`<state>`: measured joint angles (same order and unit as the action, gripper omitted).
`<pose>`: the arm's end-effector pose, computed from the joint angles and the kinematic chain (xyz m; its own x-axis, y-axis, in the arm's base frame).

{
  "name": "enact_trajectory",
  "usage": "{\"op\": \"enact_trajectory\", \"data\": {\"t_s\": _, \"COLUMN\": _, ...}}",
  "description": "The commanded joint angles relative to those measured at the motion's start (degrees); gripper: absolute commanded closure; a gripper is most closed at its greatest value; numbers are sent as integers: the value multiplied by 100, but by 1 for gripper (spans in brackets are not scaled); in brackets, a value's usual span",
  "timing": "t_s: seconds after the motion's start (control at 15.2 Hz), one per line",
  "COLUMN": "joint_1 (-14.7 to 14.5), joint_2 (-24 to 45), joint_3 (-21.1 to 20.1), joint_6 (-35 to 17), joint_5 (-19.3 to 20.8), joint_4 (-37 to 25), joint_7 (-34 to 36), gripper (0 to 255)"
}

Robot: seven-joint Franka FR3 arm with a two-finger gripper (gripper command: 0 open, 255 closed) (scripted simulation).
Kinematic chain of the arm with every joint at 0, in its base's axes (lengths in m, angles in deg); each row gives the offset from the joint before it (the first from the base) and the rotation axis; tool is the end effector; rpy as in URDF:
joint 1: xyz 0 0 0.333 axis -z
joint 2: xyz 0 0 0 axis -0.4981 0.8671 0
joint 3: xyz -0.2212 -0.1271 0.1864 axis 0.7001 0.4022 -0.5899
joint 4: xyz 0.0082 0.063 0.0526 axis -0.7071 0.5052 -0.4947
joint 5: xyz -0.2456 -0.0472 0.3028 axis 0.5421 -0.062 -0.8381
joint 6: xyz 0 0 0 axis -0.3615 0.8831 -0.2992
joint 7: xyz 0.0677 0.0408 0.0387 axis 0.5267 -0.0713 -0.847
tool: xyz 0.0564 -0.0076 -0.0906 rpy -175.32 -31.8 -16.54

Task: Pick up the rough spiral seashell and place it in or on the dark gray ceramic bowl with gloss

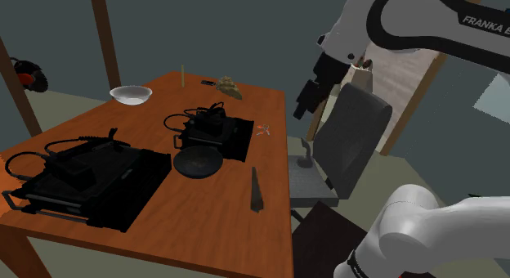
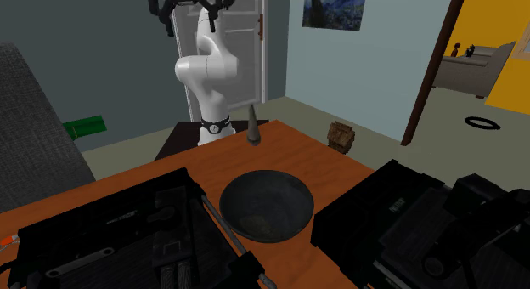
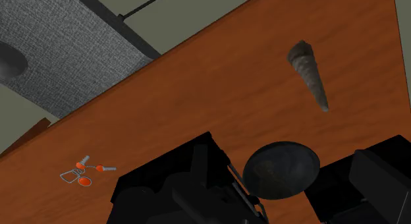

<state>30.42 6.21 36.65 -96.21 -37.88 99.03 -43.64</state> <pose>0.3018 0.0163 0.6472 0.9780 0.0304 0.2063 0.0486 -0.9953 -0.0837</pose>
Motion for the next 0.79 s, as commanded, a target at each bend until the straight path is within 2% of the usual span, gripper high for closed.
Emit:
{"op": "enact_trajectory", "data": {"t_s": 0.0, "joint_1": 0, "joint_2": 0, "joint_3": 0, "joint_6": 0, "joint_5": 0, "joint_4": 0, "joint_7": 0, "gripper": 0}}
{"op": "enact_trajectory", "data": {"t_s": 0.4, "joint_1": 91, "joint_2": -296, "joint_3": -1110, "joint_6": -873, "joint_5": -169, "joint_4": 929, "joint_7": 1273, "gripper": 0}}
{"op": "enact_trajectory", "data": {"t_s": 0.73, "joint_1": 194, "joint_2": -152, "joint_3": -2137, "joint_6": -1595, "joint_5": -309, "joint_4": 1381, "joint_7": 2403, "gripper": 0}}
